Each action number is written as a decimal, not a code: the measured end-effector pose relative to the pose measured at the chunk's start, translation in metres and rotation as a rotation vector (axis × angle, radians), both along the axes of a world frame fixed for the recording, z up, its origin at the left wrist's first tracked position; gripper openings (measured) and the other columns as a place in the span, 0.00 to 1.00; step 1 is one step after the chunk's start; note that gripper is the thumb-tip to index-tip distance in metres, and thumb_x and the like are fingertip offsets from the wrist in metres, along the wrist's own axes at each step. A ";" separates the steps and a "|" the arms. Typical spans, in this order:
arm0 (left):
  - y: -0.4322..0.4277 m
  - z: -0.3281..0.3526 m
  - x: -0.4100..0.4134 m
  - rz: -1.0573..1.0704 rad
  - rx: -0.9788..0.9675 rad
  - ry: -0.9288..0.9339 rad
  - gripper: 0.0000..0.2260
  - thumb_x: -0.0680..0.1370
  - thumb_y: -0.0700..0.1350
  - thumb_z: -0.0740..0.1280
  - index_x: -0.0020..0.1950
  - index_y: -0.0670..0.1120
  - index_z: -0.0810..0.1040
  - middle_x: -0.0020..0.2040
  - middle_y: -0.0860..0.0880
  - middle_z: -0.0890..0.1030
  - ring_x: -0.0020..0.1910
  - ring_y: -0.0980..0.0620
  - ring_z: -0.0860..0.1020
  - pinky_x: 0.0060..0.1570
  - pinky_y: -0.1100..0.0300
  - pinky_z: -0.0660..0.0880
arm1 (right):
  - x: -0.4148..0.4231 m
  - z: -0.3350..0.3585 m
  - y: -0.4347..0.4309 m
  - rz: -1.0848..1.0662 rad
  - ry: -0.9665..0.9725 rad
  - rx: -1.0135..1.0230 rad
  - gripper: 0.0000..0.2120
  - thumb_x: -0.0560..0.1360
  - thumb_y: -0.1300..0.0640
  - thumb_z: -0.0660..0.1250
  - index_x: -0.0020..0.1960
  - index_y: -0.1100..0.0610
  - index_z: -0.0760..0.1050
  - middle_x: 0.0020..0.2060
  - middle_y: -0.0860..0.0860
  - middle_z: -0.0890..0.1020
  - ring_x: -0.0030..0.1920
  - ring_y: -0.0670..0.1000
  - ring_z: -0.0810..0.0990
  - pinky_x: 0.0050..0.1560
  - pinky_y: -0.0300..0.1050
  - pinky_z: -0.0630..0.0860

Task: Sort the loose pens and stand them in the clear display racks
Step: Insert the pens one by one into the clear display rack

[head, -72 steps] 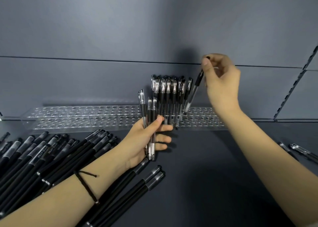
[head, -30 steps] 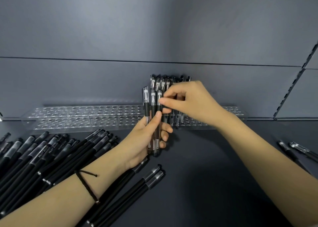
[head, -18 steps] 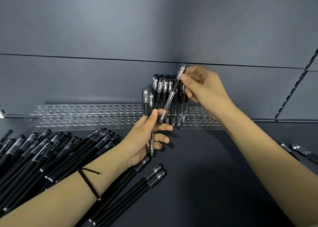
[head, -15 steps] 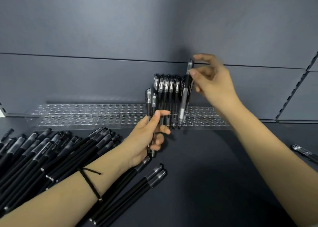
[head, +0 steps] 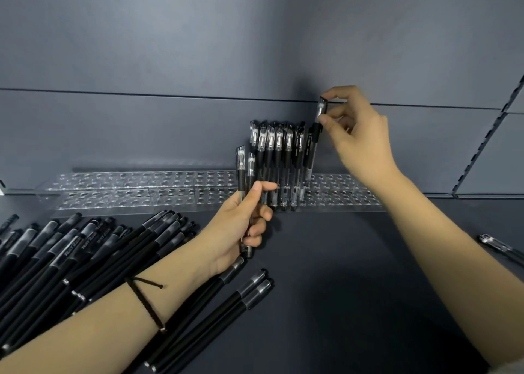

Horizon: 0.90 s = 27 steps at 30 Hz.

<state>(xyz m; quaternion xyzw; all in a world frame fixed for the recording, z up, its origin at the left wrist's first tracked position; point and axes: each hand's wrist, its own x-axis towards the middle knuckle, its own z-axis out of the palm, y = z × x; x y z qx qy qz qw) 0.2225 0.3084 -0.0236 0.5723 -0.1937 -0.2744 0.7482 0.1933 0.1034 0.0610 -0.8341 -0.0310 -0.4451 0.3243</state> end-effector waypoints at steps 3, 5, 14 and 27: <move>0.000 0.000 0.000 0.001 0.012 -0.003 0.16 0.82 0.55 0.58 0.63 0.50 0.76 0.32 0.52 0.73 0.25 0.58 0.61 0.23 0.67 0.57 | 0.001 -0.003 -0.001 -0.010 0.126 -0.090 0.11 0.76 0.58 0.69 0.57 0.49 0.74 0.39 0.44 0.81 0.35 0.46 0.76 0.42 0.41 0.76; -0.001 0.001 -0.001 0.000 0.029 0.008 0.17 0.81 0.56 0.58 0.64 0.49 0.74 0.31 0.51 0.73 0.24 0.58 0.61 0.22 0.66 0.56 | 0.000 -0.005 -0.001 -0.008 0.214 -0.161 0.10 0.75 0.56 0.69 0.55 0.46 0.74 0.39 0.42 0.80 0.36 0.48 0.77 0.44 0.47 0.77; 0.002 0.003 -0.001 -0.032 -0.105 0.146 0.09 0.81 0.52 0.61 0.52 0.46 0.66 0.31 0.51 0.72 0.23 0.58 0.62 0.19 0.68 0.55 | -0.009 0.007 0.018 0.000 0.009 -0.065 0.03 0.74 0.55 0.68 0.42 0.53 0.78 0.34 0.47 0.79 0.31 0.44 0.71 0.36 0.34 0.68; 0.002 0.006 -0.005 -0.041 -0.125 0.008 0.10 0.76 0.53 0.63 0.51 0.48 0.75 0.32 0.52 0.73 0.25 0.58 0.62 0.22 0.68 0.55 | -0.009 0.005 0.027 0.065 0.335 -0.216 0.03 0.71 0.54 0.75 0.42 0.50 0.81 0.38 0.44 0.82 0.33 0.43 0.77 0.39 0.33 0.73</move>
